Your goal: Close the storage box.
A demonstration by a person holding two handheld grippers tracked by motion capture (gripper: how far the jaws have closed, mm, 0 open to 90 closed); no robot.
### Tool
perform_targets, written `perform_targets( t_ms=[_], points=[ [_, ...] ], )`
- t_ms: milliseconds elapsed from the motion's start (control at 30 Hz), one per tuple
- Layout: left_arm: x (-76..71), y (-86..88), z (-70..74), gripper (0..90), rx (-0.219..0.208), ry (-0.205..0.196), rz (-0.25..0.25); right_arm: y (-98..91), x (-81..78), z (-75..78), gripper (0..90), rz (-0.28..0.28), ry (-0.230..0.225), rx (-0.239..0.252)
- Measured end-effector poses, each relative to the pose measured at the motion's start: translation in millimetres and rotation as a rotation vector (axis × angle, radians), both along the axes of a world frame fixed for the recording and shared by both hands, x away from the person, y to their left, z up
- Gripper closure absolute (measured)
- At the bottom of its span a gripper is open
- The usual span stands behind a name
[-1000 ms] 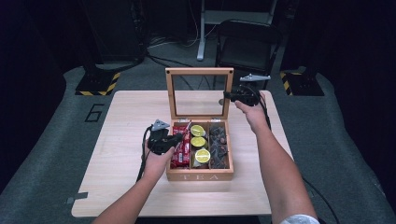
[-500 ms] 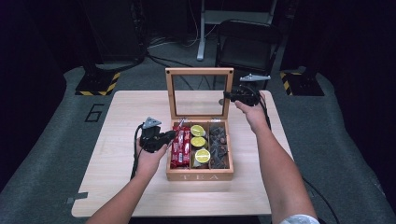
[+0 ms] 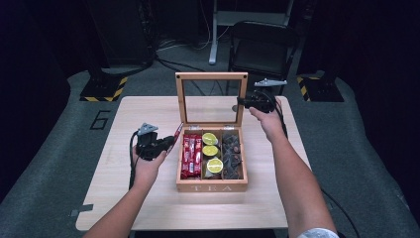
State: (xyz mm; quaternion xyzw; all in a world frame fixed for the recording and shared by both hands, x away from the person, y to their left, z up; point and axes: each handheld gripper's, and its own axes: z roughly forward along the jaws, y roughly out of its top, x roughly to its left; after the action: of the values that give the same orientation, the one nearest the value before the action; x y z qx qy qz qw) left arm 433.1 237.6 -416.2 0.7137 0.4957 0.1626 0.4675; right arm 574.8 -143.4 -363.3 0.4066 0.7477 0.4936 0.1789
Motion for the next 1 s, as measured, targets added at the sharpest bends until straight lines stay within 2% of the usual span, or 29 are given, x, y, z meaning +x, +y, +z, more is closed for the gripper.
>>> perform_targets(
  t_ms=[233, 433, 767, 800, 1000],
  points=[
    [-0.4, 16.2, -0.6, 86.2, 0.004, -0.001, 0.032, -0.1, -0.3, 0.1, 65.6, 0.002, -0.003, -0.004],
    [-0.7, 29.0, -3.5, 86.2, -0.011, 0.002, 0.075, -0.1, -0.5, 0.1, 65.6, 0.004, -0.004, -0.006],
    [-0.8, 45.1, -16.4, 86.1, 0.002, 0.019, 0.118, -0.2, -1.0, 0.4, 65.6, 0.007, -0.007, -0.011],
    [-1.0, 47.4, -17.3, 86.2, 0.017, 0.029, 0.111, -0.1, -1.2, 0.4, 65.6, 0.006, -0.005, -0.009],
    [-0.1, 54.2, -24.2, 86.1, 0.008, 0.04, 0.133, -0.1, -1.5, 0.5, 65.6, 0.006, -0.006, -0.01]
  ],
)
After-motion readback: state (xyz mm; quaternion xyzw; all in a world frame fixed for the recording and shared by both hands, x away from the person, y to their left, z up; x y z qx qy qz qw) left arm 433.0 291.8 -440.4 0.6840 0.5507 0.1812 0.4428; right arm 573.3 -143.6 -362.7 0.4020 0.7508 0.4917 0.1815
